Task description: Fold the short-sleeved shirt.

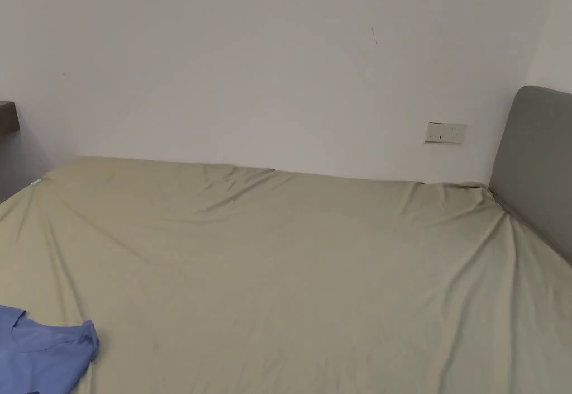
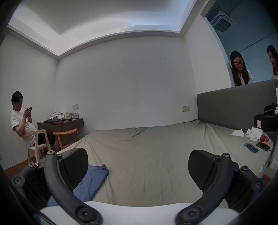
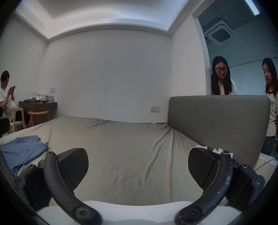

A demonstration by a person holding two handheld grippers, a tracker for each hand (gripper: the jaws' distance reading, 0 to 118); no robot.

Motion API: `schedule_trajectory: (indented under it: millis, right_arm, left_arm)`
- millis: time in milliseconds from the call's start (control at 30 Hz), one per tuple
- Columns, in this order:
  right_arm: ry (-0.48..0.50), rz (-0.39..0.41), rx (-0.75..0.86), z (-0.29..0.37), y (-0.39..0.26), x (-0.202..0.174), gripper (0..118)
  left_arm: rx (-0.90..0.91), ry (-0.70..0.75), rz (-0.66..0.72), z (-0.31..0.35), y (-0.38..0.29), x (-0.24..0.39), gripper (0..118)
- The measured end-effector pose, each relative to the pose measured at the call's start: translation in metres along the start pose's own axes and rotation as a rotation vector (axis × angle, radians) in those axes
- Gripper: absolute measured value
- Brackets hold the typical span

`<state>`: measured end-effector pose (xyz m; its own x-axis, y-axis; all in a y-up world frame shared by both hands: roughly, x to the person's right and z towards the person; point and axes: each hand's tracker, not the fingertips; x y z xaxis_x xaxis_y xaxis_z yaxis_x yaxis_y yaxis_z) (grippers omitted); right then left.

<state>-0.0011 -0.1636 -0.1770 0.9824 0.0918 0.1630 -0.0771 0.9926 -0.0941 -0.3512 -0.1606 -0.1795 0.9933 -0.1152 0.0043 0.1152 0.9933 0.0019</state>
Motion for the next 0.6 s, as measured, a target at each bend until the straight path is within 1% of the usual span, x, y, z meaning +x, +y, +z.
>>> schedule_trajectory:
  millis: [600]
  right_arm:
    - [0.002, -0.015, -0.002, 0.0008, 0.0022, 0.0013, 118]
  left_arm:
    - [0.001, -0.011, 0.007, -0.0012, 0.0012, 0.0004, 118]
